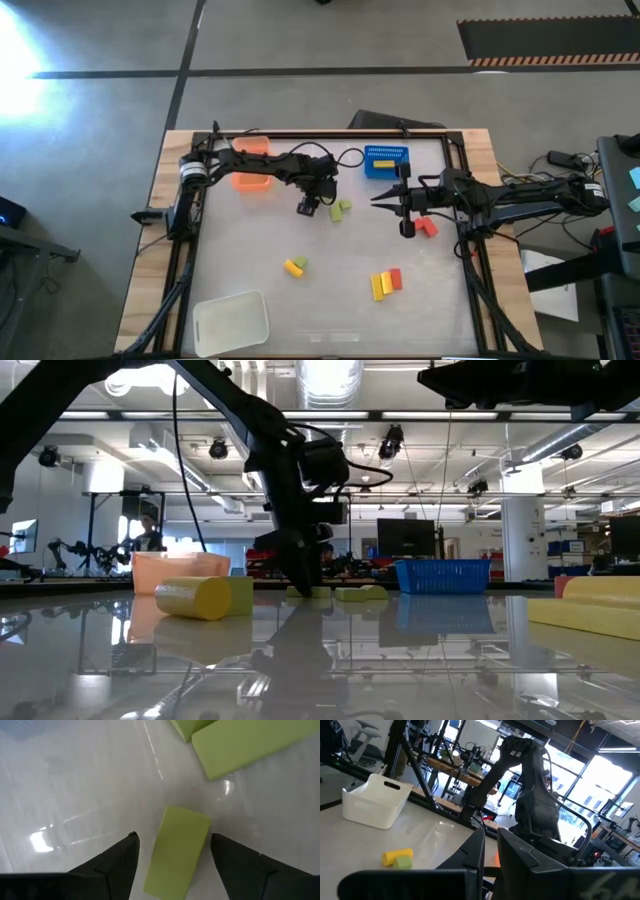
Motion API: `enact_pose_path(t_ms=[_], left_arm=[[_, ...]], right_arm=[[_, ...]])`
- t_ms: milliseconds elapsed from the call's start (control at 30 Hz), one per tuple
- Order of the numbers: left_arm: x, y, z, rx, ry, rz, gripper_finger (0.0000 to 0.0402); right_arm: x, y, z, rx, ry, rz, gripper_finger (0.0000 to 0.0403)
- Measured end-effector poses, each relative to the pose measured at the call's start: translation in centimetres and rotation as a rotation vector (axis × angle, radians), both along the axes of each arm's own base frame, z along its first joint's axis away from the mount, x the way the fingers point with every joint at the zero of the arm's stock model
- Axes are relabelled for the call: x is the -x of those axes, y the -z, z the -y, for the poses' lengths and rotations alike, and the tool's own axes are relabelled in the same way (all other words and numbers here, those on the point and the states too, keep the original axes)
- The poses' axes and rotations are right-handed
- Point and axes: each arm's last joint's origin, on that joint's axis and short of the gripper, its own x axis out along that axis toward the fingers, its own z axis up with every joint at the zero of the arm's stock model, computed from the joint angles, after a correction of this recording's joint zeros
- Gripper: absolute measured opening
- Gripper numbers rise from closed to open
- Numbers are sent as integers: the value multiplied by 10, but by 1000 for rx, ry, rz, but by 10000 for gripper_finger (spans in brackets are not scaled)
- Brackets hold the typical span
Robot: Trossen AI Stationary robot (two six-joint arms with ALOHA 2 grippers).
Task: Sort & place blocks by color
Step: Put the green wooden block into the white bin
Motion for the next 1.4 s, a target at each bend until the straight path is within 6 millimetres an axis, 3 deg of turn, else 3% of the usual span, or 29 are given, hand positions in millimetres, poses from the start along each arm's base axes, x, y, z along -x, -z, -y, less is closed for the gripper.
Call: enact_pose_path(t_ms=[133,333,633,867,1033,1267,1400], left_arm=[[0,2,0,4,1,-3,196],[0,2,0,-1,-3,0,110],[0,-7,7,-81,-23,-12,106],[10,-51,33,-113,-91,51,106],[24,-96,62,-82,-117,170,106],[58,-149,106,39,-203,305,106],[79,-166,134,138,-266,329,106]], right_arm=[[0,0,0,1,0,-1,43],[0,0,0,2,1,-2,43],[0,0,0,8,1,-1,43],[0,0,0,22,1,1,43],[0,-1,0,34,2,5,43],[0,-2,0,39,3,10,43],[0,-2,0,45,3,11,43]])
